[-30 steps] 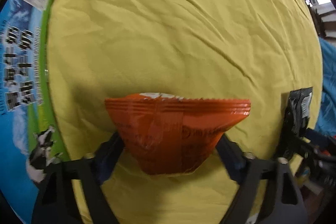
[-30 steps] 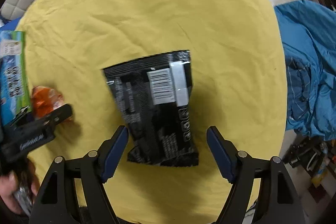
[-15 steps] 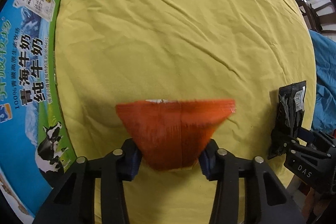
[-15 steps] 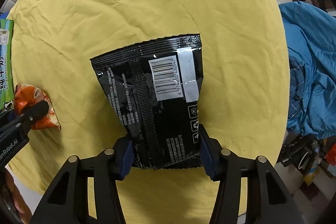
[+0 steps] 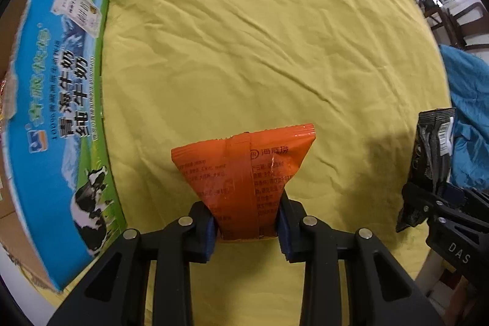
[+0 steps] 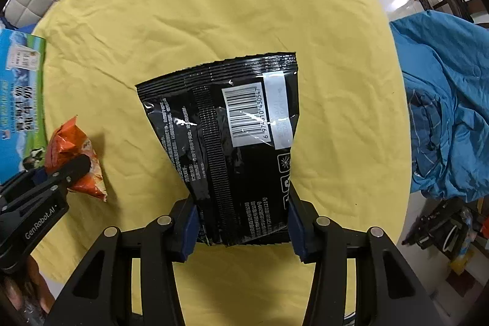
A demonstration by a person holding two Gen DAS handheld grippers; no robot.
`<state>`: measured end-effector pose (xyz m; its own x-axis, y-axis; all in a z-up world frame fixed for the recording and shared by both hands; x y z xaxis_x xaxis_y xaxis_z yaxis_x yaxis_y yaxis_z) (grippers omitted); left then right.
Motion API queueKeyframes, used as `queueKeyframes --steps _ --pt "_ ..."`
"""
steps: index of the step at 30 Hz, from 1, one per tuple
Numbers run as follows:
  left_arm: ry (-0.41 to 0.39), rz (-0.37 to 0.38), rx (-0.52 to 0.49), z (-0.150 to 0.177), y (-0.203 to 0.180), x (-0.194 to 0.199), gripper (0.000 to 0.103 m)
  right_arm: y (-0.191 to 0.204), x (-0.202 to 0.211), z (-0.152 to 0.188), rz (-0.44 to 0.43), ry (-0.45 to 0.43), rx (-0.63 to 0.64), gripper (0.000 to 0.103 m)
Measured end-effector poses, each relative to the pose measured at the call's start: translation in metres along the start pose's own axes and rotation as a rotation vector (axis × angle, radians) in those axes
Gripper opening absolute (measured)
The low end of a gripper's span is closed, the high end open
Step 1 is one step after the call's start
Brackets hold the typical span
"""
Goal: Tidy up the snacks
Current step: 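Lift both held bags off the table and carry them toward the box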
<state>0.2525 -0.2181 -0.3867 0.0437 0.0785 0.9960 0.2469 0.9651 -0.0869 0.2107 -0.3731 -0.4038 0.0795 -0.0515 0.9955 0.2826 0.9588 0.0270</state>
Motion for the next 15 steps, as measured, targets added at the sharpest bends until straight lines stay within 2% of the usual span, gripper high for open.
queueKeyframes --steps 9,15 --pt "-0.117 0.065 -0.013 0.012 0.001 0.078 0.029 0.012 0.049 0.008 -0.084 -0.072 0.0 0.051" --pt "-0.206 0.087 -0.009 0.027 0.029 0.141 0.029 0.037 0.097 0.011 -0.139 -0.138 0.031 0.051"
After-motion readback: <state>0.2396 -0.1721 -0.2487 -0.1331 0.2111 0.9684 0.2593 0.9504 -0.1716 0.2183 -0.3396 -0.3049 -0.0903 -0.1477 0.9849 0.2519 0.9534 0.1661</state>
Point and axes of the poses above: each gripper's, at about its wrist camera, not at the fingertips, and x roughly against the way its jaws point, y to its left, z to its underside, the point moved 3 cm from there along -x, roughly the way its jaws point, and after that the axes turned 6 degrees about -x, right-handed, at the moved point
